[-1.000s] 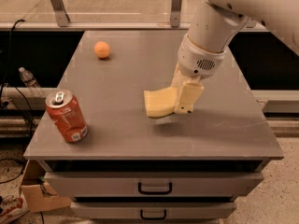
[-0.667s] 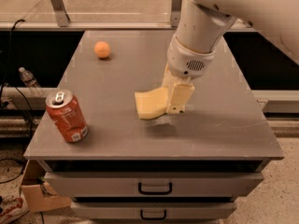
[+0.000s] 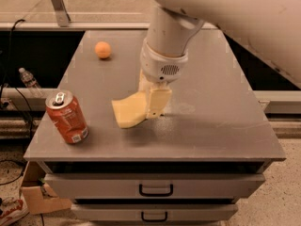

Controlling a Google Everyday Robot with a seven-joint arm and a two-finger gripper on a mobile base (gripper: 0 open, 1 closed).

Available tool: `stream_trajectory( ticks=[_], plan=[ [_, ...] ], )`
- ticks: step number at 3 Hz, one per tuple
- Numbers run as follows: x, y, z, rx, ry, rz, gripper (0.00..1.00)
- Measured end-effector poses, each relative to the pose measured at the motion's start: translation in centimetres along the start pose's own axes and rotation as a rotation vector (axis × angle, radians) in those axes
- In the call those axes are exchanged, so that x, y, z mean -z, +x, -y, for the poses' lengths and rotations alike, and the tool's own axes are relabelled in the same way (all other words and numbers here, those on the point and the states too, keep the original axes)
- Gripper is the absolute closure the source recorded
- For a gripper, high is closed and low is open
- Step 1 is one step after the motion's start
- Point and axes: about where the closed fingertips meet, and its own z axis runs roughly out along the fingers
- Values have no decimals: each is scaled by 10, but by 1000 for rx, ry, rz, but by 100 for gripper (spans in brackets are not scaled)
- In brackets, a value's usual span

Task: Move sponge near coke can

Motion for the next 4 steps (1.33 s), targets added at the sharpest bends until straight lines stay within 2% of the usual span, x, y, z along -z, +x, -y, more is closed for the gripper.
stream_trajectory(
  ticks=[1,2,3,4],
  plan=[
    [-7,-15,9,40,-7,11,100],
    [-11,-32,23,53,4,30,100],
    [-23,-53,27,53,10,44,100],
    [-25,-56,26,55,9,49,100]
  ],
)
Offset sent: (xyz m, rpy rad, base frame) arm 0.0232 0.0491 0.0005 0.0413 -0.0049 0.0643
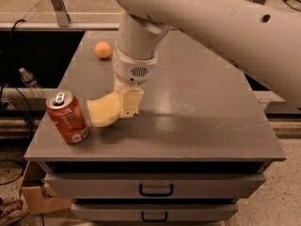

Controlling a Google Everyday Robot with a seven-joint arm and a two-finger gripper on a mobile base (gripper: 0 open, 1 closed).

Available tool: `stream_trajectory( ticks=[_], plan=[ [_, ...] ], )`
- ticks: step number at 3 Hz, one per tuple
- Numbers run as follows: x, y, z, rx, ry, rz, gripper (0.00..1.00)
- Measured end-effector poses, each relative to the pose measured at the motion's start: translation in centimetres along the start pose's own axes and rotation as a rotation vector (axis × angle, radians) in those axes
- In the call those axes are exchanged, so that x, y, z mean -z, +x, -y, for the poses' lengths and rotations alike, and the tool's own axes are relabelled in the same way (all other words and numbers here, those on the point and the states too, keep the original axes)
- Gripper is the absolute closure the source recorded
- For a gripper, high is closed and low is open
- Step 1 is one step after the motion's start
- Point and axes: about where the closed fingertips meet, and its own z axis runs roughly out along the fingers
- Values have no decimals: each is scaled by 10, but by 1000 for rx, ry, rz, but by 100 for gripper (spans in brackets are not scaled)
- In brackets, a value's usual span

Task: Move sponge near coke can

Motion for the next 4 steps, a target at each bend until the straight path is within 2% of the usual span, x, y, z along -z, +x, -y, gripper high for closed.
stream_trajectory(
  ticks=[2,4],
  plan=[
    [-1,-2,0,3,3,0,59],
    [-1,-3,0,7,5,0,12]
  ],
)
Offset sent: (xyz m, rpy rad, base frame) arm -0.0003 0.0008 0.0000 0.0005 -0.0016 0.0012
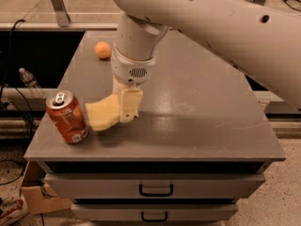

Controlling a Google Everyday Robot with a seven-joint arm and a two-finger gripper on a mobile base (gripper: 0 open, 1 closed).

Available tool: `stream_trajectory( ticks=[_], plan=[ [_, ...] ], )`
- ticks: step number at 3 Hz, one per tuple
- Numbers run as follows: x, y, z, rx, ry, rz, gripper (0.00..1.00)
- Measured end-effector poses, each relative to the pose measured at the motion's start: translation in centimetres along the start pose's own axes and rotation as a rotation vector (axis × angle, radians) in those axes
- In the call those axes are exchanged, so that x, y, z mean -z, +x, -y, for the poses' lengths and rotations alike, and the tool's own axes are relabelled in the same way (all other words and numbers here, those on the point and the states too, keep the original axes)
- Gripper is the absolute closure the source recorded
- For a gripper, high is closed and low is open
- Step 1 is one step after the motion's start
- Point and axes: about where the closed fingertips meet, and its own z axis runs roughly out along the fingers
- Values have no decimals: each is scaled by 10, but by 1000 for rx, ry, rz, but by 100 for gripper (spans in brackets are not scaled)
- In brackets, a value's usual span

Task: Move sponge near coke can

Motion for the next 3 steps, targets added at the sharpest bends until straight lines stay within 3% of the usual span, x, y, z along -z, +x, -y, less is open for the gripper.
stream_trajectory(
  ticks=[1,3],
  plan=[
    [0,-1,0,2,1,0,0],
    [1,-1,-3,20,-2,0,0]
  ],
)
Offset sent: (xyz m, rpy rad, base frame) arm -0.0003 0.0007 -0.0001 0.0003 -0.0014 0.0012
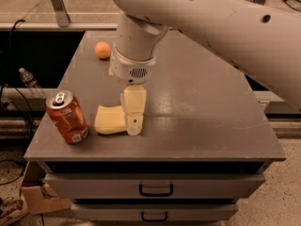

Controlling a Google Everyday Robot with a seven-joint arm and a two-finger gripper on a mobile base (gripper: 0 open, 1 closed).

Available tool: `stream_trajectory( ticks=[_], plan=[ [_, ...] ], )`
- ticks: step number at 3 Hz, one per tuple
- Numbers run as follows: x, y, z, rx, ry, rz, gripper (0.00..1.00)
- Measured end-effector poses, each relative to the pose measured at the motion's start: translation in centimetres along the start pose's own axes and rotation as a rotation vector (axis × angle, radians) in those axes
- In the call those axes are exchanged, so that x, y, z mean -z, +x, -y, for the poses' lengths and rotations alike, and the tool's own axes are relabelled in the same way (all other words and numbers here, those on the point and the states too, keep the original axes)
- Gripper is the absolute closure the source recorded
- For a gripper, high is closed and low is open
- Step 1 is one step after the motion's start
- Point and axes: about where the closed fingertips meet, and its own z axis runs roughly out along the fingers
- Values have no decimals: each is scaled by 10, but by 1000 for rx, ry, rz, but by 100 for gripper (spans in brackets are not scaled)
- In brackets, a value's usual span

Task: Move sponge near coke can

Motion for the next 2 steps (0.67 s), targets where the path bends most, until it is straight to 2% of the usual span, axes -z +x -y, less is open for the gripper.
stream_trajectory(
  ticks=[1,2],
  plan=[
    [3,21,-12,2,-26,5,0],
    [11,58,-24,-34,-30,-3,0]
  ],
)
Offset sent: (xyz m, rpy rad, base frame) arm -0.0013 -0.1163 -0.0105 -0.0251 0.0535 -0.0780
